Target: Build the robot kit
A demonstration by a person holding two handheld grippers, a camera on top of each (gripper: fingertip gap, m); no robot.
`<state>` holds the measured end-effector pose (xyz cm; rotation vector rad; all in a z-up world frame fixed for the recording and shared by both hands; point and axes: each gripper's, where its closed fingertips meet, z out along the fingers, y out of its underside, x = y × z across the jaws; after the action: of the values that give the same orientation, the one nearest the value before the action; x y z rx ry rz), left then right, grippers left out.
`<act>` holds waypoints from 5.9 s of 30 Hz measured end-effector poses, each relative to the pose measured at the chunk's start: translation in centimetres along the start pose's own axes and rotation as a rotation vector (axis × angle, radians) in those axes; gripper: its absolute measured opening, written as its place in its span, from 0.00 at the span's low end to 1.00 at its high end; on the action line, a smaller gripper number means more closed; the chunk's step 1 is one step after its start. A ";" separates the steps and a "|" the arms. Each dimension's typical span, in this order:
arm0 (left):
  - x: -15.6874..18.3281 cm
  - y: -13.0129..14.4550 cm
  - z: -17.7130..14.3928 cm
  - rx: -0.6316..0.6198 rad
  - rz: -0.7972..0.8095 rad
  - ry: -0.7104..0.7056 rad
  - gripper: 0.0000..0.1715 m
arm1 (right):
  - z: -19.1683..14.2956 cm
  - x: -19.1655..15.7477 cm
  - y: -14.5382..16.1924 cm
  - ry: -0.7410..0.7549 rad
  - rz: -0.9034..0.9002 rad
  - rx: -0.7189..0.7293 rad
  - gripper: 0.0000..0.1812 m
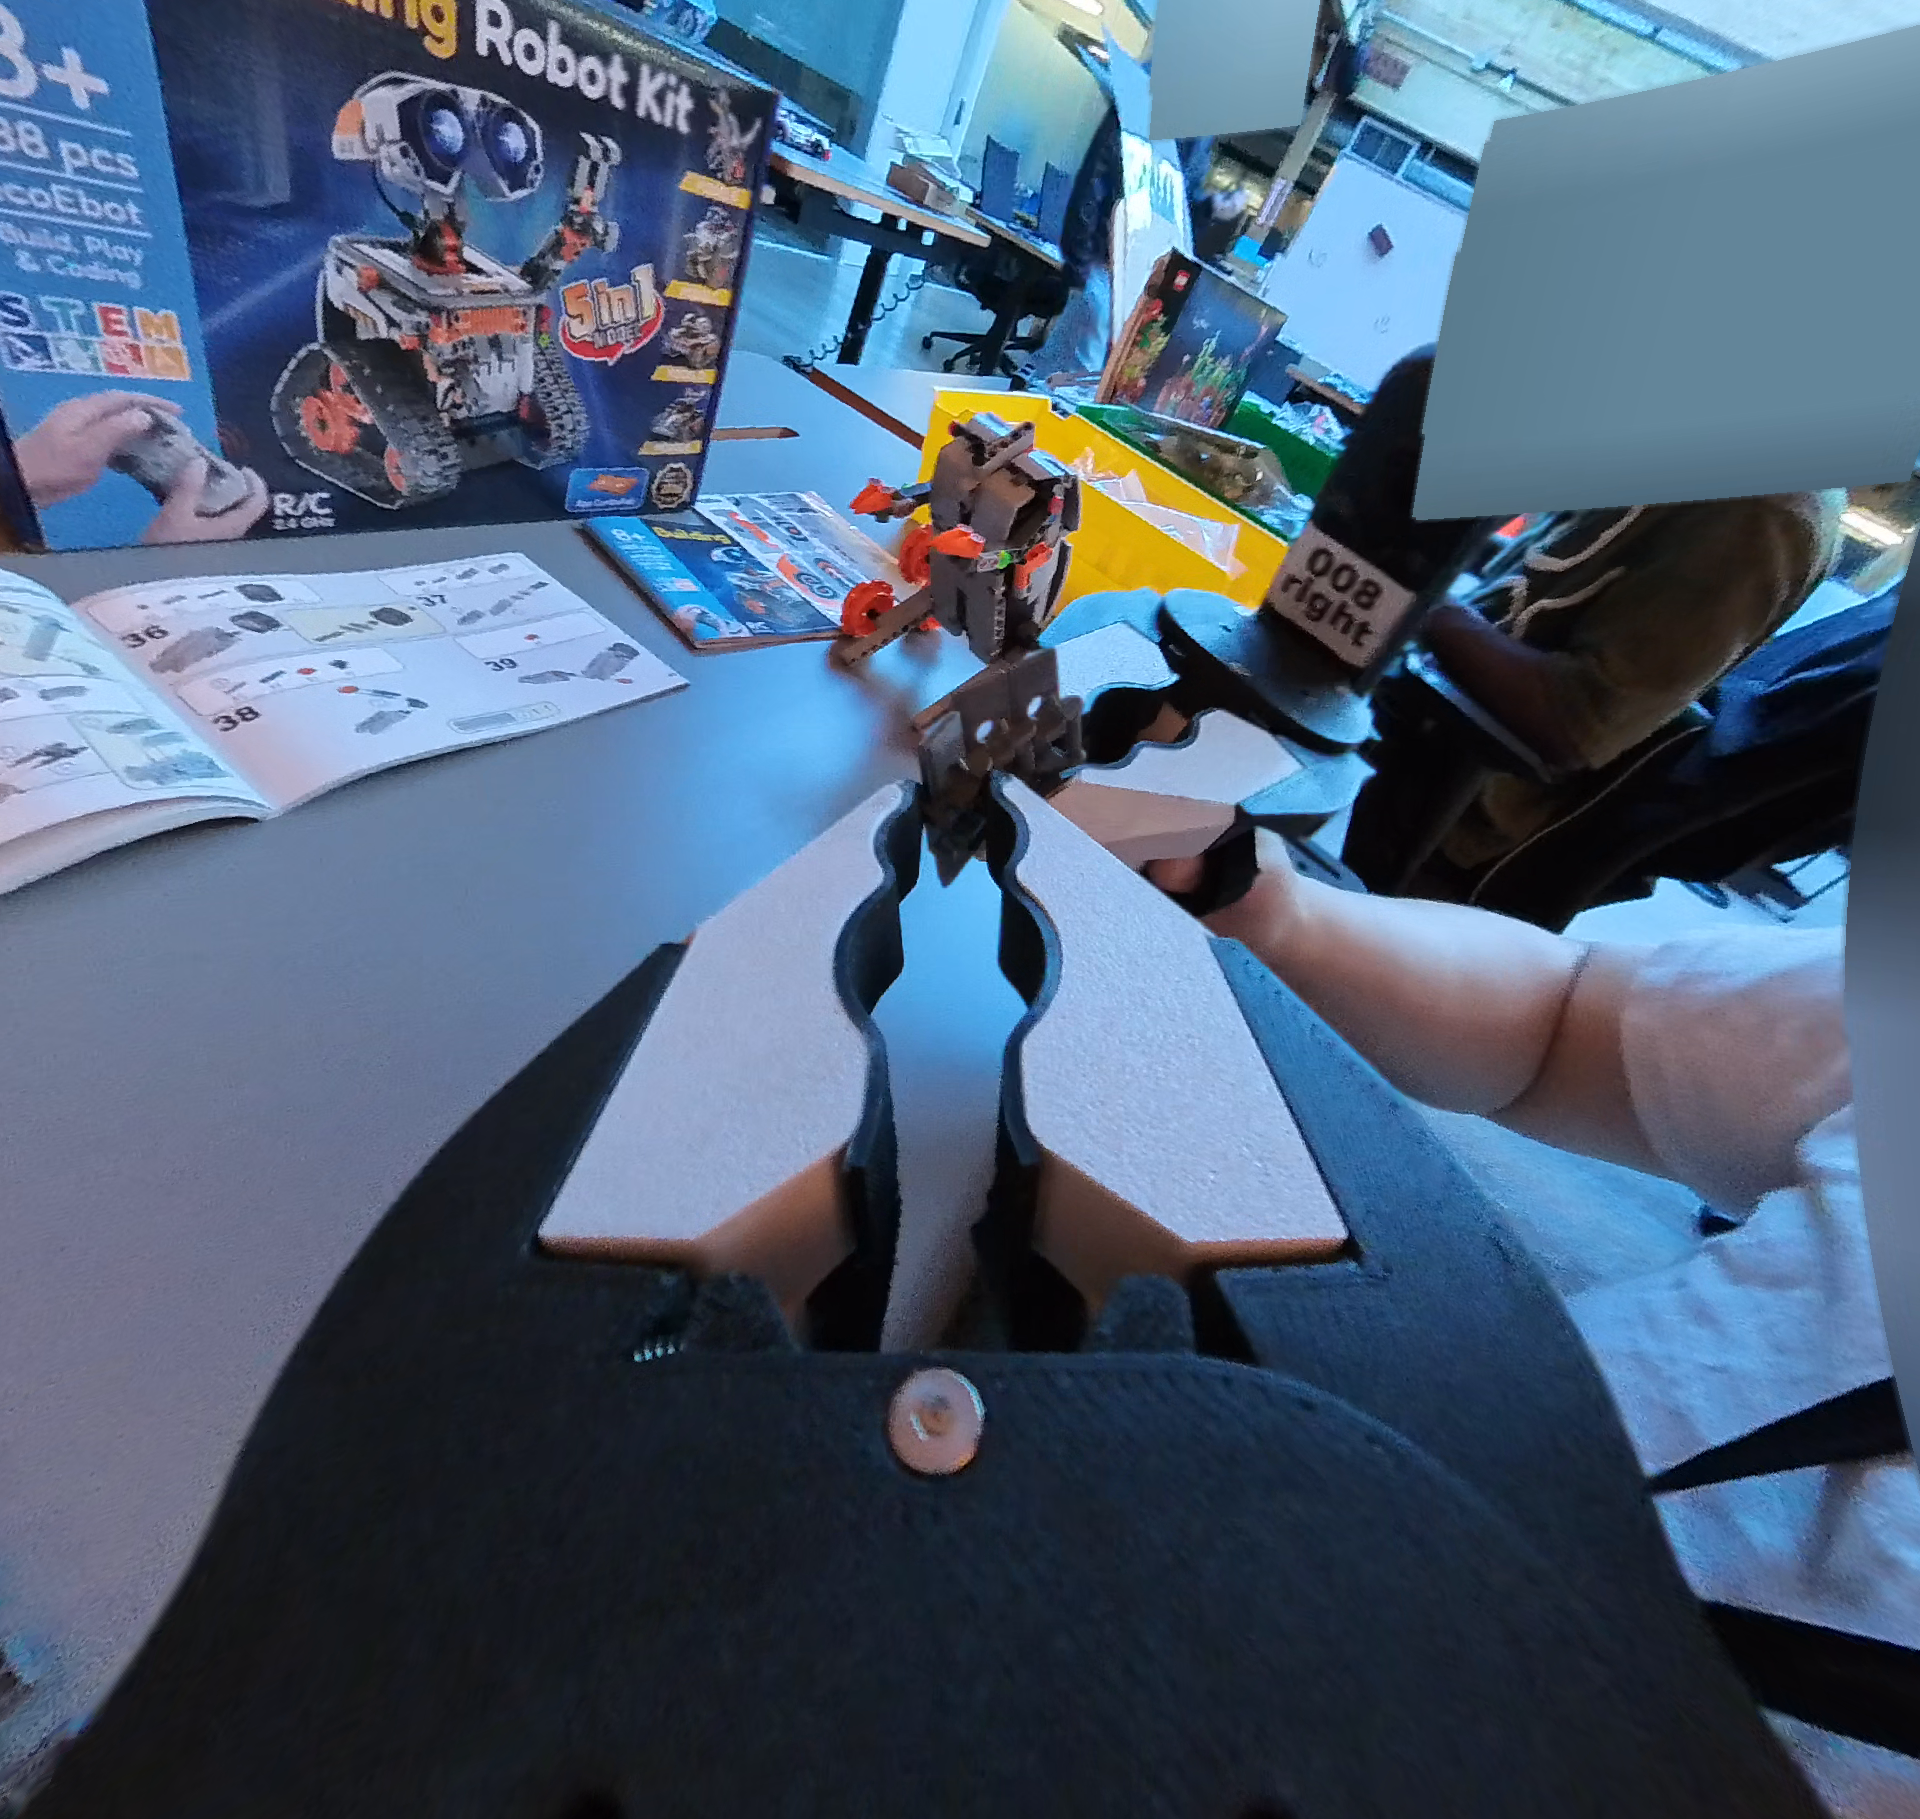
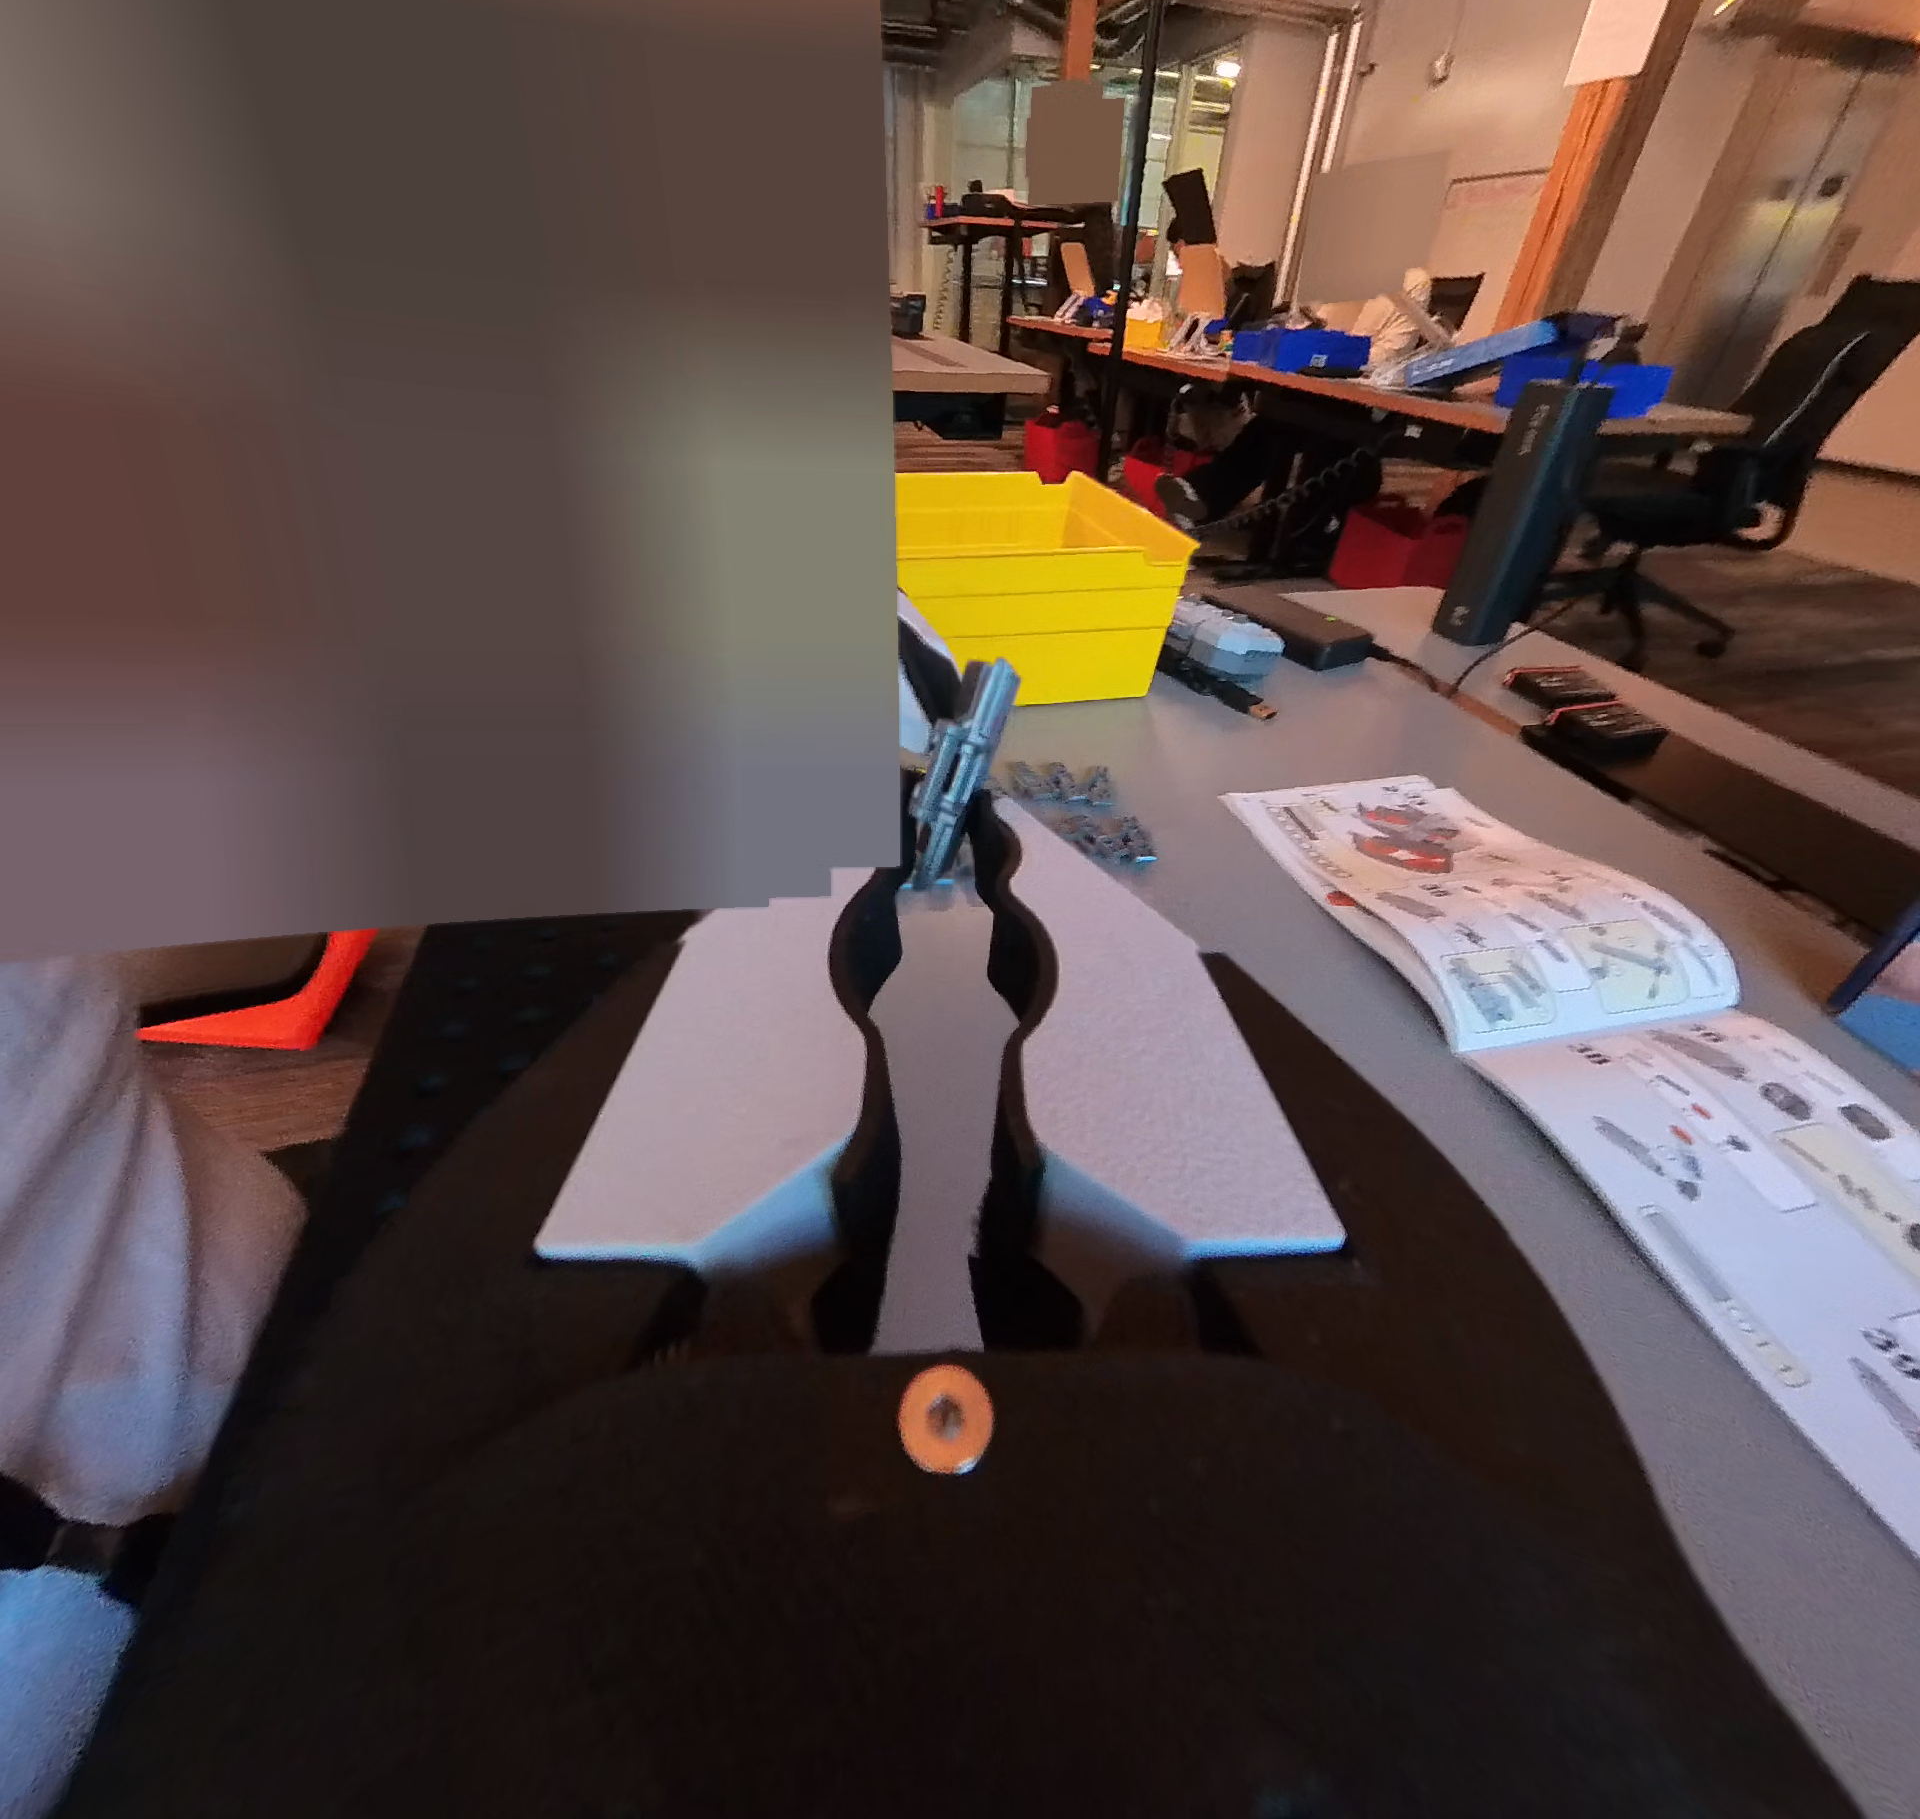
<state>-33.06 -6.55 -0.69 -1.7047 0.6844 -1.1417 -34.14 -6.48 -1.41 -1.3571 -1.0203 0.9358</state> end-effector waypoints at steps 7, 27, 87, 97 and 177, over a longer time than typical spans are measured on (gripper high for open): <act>0.4 0.2 -0.5 -0.062 0.118 0.065 0.07 | -0.1 -0.5 0.0 -0.101 0.136 0.015 0.04; -0.2 4.0 -1.0 -0.740 0.661 0.209 0.08 | 0.7 -2.7 3.5 -0.263 0.173 -0.200 0.04; -1.4 6.2 2.4 -0.374 -0.306 0.274 0.04 | -1.4 0.5 5.6 -0.360 0.541 -0.320 0.08; -1.4 7.4 2.5 -0.444 -0.315 0.278 0.04 | -1.8 -0.2 6.8 -0.422 0.601 -0.393 0.10; -0.6 2.4 0.7 -0.054 0.067 0.030 0.02 | -1.0 0.9 1.7 -0.174 0.181 -0.090 0.04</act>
<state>-32.53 -6.77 -3.22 -1.6999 0.7914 -1.1132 -32.86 -5.90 -3.04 -1.4815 -1.0946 1.1705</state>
